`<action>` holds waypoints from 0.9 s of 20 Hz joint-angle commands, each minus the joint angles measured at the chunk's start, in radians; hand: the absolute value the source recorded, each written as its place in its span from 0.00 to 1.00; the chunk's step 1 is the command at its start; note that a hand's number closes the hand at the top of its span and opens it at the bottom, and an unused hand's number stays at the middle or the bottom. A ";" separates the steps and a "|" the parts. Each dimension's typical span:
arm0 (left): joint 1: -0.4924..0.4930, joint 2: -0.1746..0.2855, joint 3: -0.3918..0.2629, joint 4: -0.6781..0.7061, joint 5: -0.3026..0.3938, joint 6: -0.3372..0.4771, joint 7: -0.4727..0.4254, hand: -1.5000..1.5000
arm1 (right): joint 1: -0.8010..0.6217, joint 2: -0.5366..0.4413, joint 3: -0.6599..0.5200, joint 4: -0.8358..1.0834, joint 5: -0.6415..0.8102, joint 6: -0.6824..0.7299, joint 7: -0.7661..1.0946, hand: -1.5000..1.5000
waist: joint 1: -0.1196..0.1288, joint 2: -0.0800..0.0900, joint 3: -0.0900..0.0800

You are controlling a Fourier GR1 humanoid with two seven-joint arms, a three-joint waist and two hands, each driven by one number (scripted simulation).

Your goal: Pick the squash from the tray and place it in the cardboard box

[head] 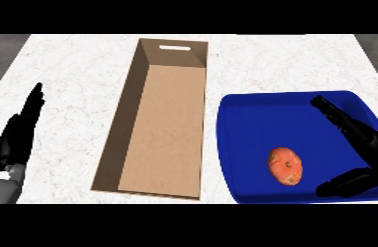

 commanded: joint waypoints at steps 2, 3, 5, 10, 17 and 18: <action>0.016 0.006 -0.017 0.012 -0.043 0.013 0.016 0.50 | 0.039 0.013 0.017 0.223 0.037 0.131 -0.389 0.00 | 0.020 0.005 0.002; 0.026 -0.014 -0.016 0.037 -0.051 0.023 -0.024 0.50 | 0.038 0.012 0.034 0.236 0.080 0.115 -0.450 0.00 | 0.015 0.004 0.000; 0.010 -0.016 0.002 0.079 -0.031 -0.009 -0.038 0.50 | -0.008 -0.011 0.028 0.285 0.157 0.035 -0.515 0.00 | 0.014 0.004 -0.001; 0.000 -0.020 -0.012 0.042 -0.060 0.012 0.006 0.50 | -0.073 -0.131 0.038 0.309 0.353 -0.157 -0.469 0.00 | 0.016 -0.001 -0.002; -0.016 -0.013 0.013 0.044 -0.068 -0.011 0.037 0.50 | -0.152 -0.175 0.159 0.163 0.549 -0.166 -0.229 0.00 | 0.005 -0.007 -0.005; 0.032 0.002 0.024 -0.009 -0.059 -0.017 0.028 0.50 | -0.145 -0.203 0.151 0.124 0.557 -0.152 -0.189 0.00 | 0.006 -0.010 -0.005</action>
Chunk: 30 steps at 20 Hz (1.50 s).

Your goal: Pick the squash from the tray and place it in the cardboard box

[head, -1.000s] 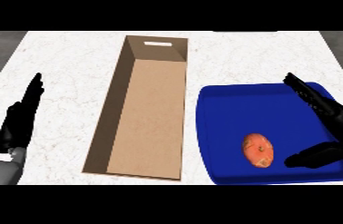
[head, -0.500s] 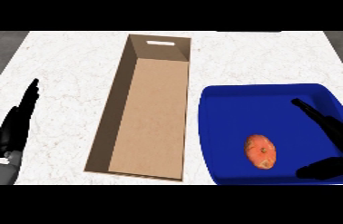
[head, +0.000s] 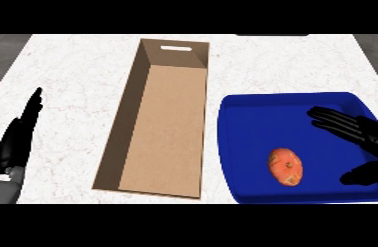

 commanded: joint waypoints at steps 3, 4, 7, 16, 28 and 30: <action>-0.005 -0.005 0.022 -0.004 -0.017 -0.004 0.013 0.50 | -0.019 -0.021 0.096 -0.076 0.203 -0.010 0.118 0.00 | -0.007 -0.002 -0.001; 0.020 -0.021 0.014 0.012 -0.029 -0.014 -0.026 0.50 | -0.085 -0.022 0.081 -0.045 0.204 0.046 0.132 0.00 | -0.001 0.000 -0.001; 0.026 -0.027 0.051 0.043 -0.017 -0.041 -0.054 0.50 | -0.028 0.013 0.118 -0.147 0.254 0.078 0.223 0.00 | -0.009 -0.002 -0.001; -0.017 -0.108 0.089 0.083 -0.097 -0.049 -0.049 0.50 | -0.057 0.167 0.106 -0.134 0.429 0.099 0.314 0.00 | -0.009 0.000 -0.001; 0.007 -0.152 0.151 0.015 -0.169 -0.106 0.009 0.50 | 0.107 0.178 0.010 -0.311 0.464 0.205 0.229 0.00 | -0.014 -0.002 -0.001; -0.019 -0.167 0.166 0.082 -0.190 -0.106 -0.052 0.50 | 0.073 0.206 0.024 -0.273 0.501 0.201 0.195 0.00 | -0.013 -0.001 -0.001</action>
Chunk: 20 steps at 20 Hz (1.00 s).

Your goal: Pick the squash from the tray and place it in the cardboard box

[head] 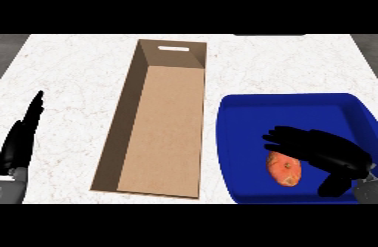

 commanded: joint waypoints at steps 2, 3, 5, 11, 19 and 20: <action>0.028 0.012 0.037 -0.097 -0.008 -0.037 0.061 0.50 | 0.065 -0.008 -0.051 -0.042 0.000 0.000 -0.092 0.00 | 0.002 -0.001 0.000; -0.040 -0.009 0.029 -0.043 -0.028 -0.042 0.079 0.50 | 0.039 0.006 -0.044 -0.050 0.018 0.030 -0.079 0.00 | 0.000 0.000 0.000; 0.023 -0.041 0.026 -0.060 -0.038 -0.031 0.026 0.50 | 0.071 0.013 -0.034 -0.064 0.033 0.012 -0.101 0.00 | 0.002 0.000 0.000; 0.045 0.001 0.078 -0.107 -0.030 -0.088 0.054 0.50 | 0.100 0.076 0.032 -0.100 0.174 -0.006 0.056 0.00 | 0.006 0.000 0.000; -0.039 -0.069 0.062 -0.071 -0.110 -0.046 0.102 0.50 | 0.118 0.142 0.025 -0.123 0.247 0.038 0.143 0.00 | -0.002 0.001 0.000; -0.041 -0.032 0.097 -0.045 -0.075 -0.092 0.062 0.50 | 0.093 0.190 0.037 -0.004 0.273 -0.056 0.120 1.00 | 0.002 0.002 0.000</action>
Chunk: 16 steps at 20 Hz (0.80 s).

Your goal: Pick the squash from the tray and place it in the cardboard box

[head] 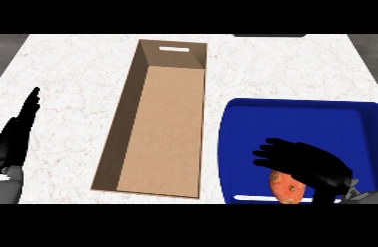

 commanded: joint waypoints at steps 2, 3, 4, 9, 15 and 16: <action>0.052 -0.020 0.001 -0.042 -0.012 0.004 -0.010 0.50 | -0.053 0.035 -0.069 0.104 0.004 -0.156 -0.077 1.00 | 0.009 0.007 0.012; -0.010 -0.034 -0.010 -0.013 -0.035 0.025 0.019 0.50 | -0.046 0.086 -0.050 0.145 0.024 -0.209 -0.064 1.00 | 0.004 0.009 0.013; -0.013 -0.013 0.017 0.014 -0.011 -0.005 -0.006 0.50 | -0.037 0.126 -0.030 0.085 0.035 -0.188 -0.007 1.00 | 0.000 0.008 0.012; 0.033 -0.022 0.023 -0.027 -0.020 -0.012 -0.008 0.50 | -0.045 0.134 -0.084 0.097 0.041 -0.277 -0.048 1.00 | 0.002 0.006 0.012; -0.023 -0.034 0.025 0.024 -0.034 -0.009 -0.013 0.50 | -0.366 0.135 -0.208 0.311 -0.012 -0.138 -0.031 1.00 | 0.021 0.013 0.012; -0.028 -0.060 -0.001 0.044 -0.059 0.014 -0.067 0.50 | -0.446 0.179 -0.197 0.403 0.007 -0.138 0.004 1.00 | 0.038 0.020 0.012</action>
